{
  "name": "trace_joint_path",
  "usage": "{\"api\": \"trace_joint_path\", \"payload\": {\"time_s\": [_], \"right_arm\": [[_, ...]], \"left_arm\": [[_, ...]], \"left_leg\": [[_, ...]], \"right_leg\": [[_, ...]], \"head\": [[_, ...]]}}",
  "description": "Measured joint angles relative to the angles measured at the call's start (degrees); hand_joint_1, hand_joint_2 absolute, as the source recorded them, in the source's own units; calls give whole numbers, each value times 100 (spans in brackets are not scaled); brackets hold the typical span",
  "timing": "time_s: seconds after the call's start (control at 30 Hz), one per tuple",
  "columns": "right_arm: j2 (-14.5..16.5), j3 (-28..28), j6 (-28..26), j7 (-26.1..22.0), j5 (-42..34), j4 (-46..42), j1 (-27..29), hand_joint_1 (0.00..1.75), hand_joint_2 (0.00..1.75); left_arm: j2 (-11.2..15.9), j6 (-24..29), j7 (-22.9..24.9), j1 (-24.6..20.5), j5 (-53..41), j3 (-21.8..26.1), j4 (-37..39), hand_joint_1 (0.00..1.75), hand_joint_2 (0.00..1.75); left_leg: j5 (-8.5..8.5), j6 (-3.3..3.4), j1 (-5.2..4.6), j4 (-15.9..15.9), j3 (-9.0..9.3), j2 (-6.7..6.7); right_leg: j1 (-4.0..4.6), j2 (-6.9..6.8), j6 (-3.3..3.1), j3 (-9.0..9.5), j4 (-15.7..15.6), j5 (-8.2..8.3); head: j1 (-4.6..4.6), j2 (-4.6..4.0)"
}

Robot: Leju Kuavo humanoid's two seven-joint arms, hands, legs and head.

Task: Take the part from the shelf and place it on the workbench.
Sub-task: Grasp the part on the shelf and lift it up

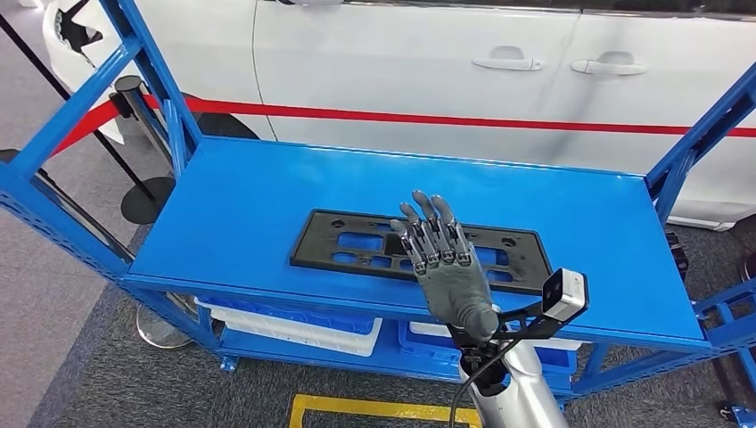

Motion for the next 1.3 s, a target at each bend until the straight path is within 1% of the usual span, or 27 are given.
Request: {"api": "trace_joint_path", "payload": {"time_s": [0.03, 0.07, 0.13, 0.2, 0.3, 0.37, 0.4, 0.47, 0.5, 0.53, 0.57, 0.63, 0.67, 0.7, 0.73, 0.8, 0.87, 0.9, 0.97, 1.0, 1.03, 1.07, 1.1, 1.13, 1.2, 1.23, 1.3], "right_arm": [[-33, 11, -131, -7, 115, 23, 14, 0, 175], [-70, 22, -279, -16, 253, 44, 23, 0, 175], [-146, 56, -657, -42, 622, 80, 29, 0, 175], [-215, 120, -1042, -74, 994, 118, 41, 0, 175], [-273, 201, -1245, -100, 1187, 160, 66, 0, 175], [-289, 243, -1338, -103, 1285, 168, 65, 0, 175], [-296, 271, -1483, -95, 1443, 168, 66, 0, 175], [-316, 355, -2049, -44, 2079, 169, 79, 0, 175], [-330, 411, -2385, -6, 2485, 170, 88, 0, 175], [-343, 473, -2685, 32, 2867, 172, 94, 0, 175], [-352, 534, -2905, 66, 3166, 173, 94, 0, 175], [-360, 645, -3183, 122, 3566, 178, 57, 0, 175], [-363, 697, -3286, 154, 3712, 189, 18, 0, 175], [-370, 752, -3401, 194, 3870, 206, -36, 0, 175], [-386, 813, -3545, 247, 4059, 232, -102, 0, 175], [-456, 999, -4043, 432, 4723, 305, -280, 0, 175], [-568, 1229, -4664, 636, 5534, 368, -468, 0, 175], [-629, 1339, -4956, 731, 5905, 394, -551, 0, 175], [-738, 1546, -5509, 932, 6596, 460, -683, 0, 175], [-785, 1643, -5765, 1037, 6934, 499, -723, 0, 175], [-824, 1727, -6017, 1148, 7246, 535, -745, 0, 175], [-854, 1801, -6250, 1257, 7529, 566, -760, 0, 175], [-881, 1865, -6460, 1368, 7775, 600, -784, 0, 175], [-906, 1924, -6660, 1478, 7982, 638, -824, 0, 175], [-974, 2073, -7018, 1685, 8368, 757, -951, 0, 175], [-1013, 2148, -7169, 1772, 8538, 821, -1003, 0, 175], [-1073, 2272, -7362, 1918, 8827, 934, -1056, 0, 175]], "left_arm": [[-3, -9, -9, 3, -6, -7, 0, 0, 0], [-5, -23, -15, 6, -12, -14, -1, 0, 0], [-10, -58, -34, 7, -19, -26, -1, 0, 0], [-11, -82, -53, 4, -20, -32, -1, 0, 0], [-10, -86, -60, 5, -20, -36, -1, 0, 0], [-9, -83, -65, 6, -17, -36, -1, 0, 0], [-9, -83, -71, 9, -11, -36, -1, 0, 0], [-10, -90, -91, 21, 6, -36, -1, 0, 0], [-10, -94, -99, 29, 14, -36, -1, 0, 0], [-10, -97, -106, 38, 17, -36, 0, 0, 0], [-10, -97, -109, 44, 19, -36, 0, 0, 0], [-10, -92, -109, 45, 20, -36, -1, 0, 0], [-10, -88, -109, 36, 18, -36, -1, 0, 0], [-10, -85, -108, 25, 14, -37, -1, 0, 0], [-10, -84, -104, 13, 4, -41, -1, 0, 0], [-12, -103, -77, -13, -25, -58, -1, 0, 0], [-15, -137, -42, -37, -45, -84, -1, 0, 0], [-15, -150, -34, -46, -46, -93, -1, 0, 0], [-11, -170, -31, -59, -45, -109, -1, 0, 0], [-10, -176, -31, -60, -44, -117, -1, 0, 0], [-11, -181, -32, -57, -43, -125, -1, 0, 0], [-12, -184, -34, -55, -43, -130, -1, 0, 0], [-14, -186, -37, -53, -42, -132, -1, 0, 0], [-16, -189, -40, -53, -41, -134, -1, 0, 0], [-18, -197, -49, -58, -40, -138, -1, 0, 0], [-17, -201, -53, -60, -39, -140, -1, 0, 0], [-15, -202, -64, -57, -38, -142, -1, 0, 0]], "left_leg": [[-7, -6, 6, 6, 2, -3], [-16, -18, 15, 18, 5, -7], [-44, -61, 26, 59, 6, -13], [-68, -125, 12, 103, -8, -18], [-66, -230, 11, 104, -19, -15], [-217, -284, 27, 295, -96, -11], [-382, -303, 33, 556, -206, -10], [-762, -328, 35, 1322, -532, -9], [-874, -335, 35, 1636, -664, -9], [-885, -334, 35, 1772, -716, -9], [-784, -325, 35, 1675, -657, -9], [-411, -284, 33, 935, -287, -8], [-282, -261, 22, 553, -100, -8], [-208, -236, 11, 285, 22, -9], [-202, -217, -1, 165, 69, -12], [-184, -164, -8, 127, 72, -15], [-147, -94, 9, 78, 88, -10], [-131, -60, 20, 55, 95, -6], [-124, -23, 16, 50, 91, -4], [-125, -17, 13, 53, 89, -5], [-127, -15, 11, 58, 89, -8], [-132, -17, 11, 65, 91, -13], [-139, -24, 11, 73, 96, -17], [-149, -36, 11, 83, 101, -20], [-173, -82, -14, 111, 92, -21], [-180, -107, -24, 117, 85, -21], [-178, -163, -30, 104, 84, -20]], "right_leg": [[-25, -2, 22, -66, 51, 72], [-50, -5, 42, -28, -112, 248], [-90, -16, 61, 279, -862, 678], [-84, -9, 28, 483, -1369, 871], [-57, 12, -75, 485, -1444, 900], [-75, 3, -159, 493, -1477, 930], [-80, -5, -192, 496, -1489, 940], [-64, -15, -221, 486, -1485, 941], [-54, -16, -225, 482, -1480, 941], [-46, -14, -227, 479, -1474, 939], [-40, -10, -228, 481, -1468, 936], [-34, 1, -216, 490, -1454, 925], [-24, 4, -199, 487, -1445, 919], [-15, 7, -175, 476, -1438, 917], [-7, 8, -150, 464, -1434, 920], [0, 14, -87, 451, -1444, 933], [-14, 11, -26, 404, -1323, 838], [-23, 9, 0, 307, -1106, 703], [-36, 3, 37, -22, -414, 357], [-39, 3, 49, -190, -81, 246], [-40, 2, 56, -286, 96, 235], [-40, 1, 56, -292, 81, 326], [-41, 0, 47, -182, -175, 520], [-41, -2, 31, -7, -560, 740], [-21, -2, -14, 294, -1235, 991], [-8, -1, -37, 354, -1382, 1012], [2, 5, -92, 364, -1437, 1004]], "head": [[1, 0], [1, 0], [1, 0], [-2, -1], [-7, -1], [-9, 0], [-10, 0], [-12, 0], [-11, 0], [-11, 0], [-11, 0], [-11, 0], [-10, 0], [-9, 0], [-7, 0], [-5, 0], [2, 0], [8, 0], [17, 0], [17, 0], [18, 0], [18, 0], [18, 0], [18, 0], [15, 0], [14, 0], [11, 0]]}}
